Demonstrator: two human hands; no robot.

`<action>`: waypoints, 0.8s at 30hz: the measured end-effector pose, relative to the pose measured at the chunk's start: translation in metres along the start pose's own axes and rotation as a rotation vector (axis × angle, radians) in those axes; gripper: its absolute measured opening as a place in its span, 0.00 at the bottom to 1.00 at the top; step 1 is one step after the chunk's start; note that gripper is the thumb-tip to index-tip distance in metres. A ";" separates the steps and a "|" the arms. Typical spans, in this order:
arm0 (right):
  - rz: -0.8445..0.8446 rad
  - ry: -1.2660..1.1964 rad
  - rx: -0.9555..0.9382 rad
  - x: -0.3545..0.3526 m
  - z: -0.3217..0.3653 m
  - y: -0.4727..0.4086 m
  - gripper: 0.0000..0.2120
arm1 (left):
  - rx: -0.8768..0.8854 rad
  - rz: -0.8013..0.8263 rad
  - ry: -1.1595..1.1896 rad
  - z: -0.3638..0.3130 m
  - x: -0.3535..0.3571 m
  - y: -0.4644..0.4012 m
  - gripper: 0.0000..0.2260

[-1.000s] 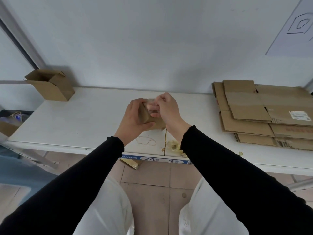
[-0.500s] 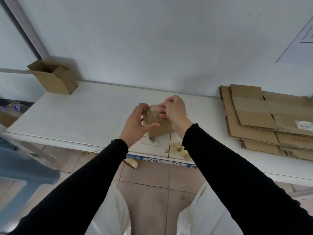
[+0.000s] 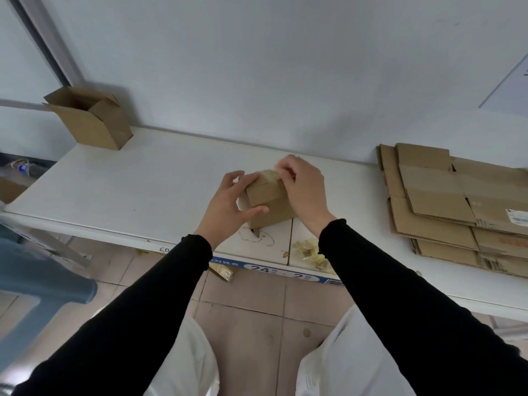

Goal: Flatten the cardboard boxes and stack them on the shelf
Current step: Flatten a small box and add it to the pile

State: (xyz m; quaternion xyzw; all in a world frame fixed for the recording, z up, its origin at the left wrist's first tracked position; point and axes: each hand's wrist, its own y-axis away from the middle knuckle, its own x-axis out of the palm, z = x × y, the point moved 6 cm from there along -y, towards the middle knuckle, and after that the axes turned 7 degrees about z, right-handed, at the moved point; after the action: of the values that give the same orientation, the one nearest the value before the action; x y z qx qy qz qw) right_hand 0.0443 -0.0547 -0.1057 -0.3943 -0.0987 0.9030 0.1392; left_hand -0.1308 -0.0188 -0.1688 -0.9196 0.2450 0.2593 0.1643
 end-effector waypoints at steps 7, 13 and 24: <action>0.116 0.332 -0.153 0.016 -0.004 0.008 0.10 | 0.029 0.014 -0.083 -0.003 0.003 0.000 0.33; -0.135 -0.394 0.267 -0.006 -0.031 -0.002 0.08 | -0.002 0.053 -0.127 0.001 -0.001 -0.001 0.32; -0.062 -0.011 0.138 -0.023 -0.041 0.005 0.12 | -0.012 0.084 -0.106 -0.002 -0.004 -0.005 0.30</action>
State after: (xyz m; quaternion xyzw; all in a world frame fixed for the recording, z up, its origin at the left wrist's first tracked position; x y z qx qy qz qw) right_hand 0.0884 -0.0644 -0.1191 -0.3757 -0.0491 0.9050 0.1933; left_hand -0.1305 -0.0144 -0.1646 -0.8945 0.2726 0.3159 0.1604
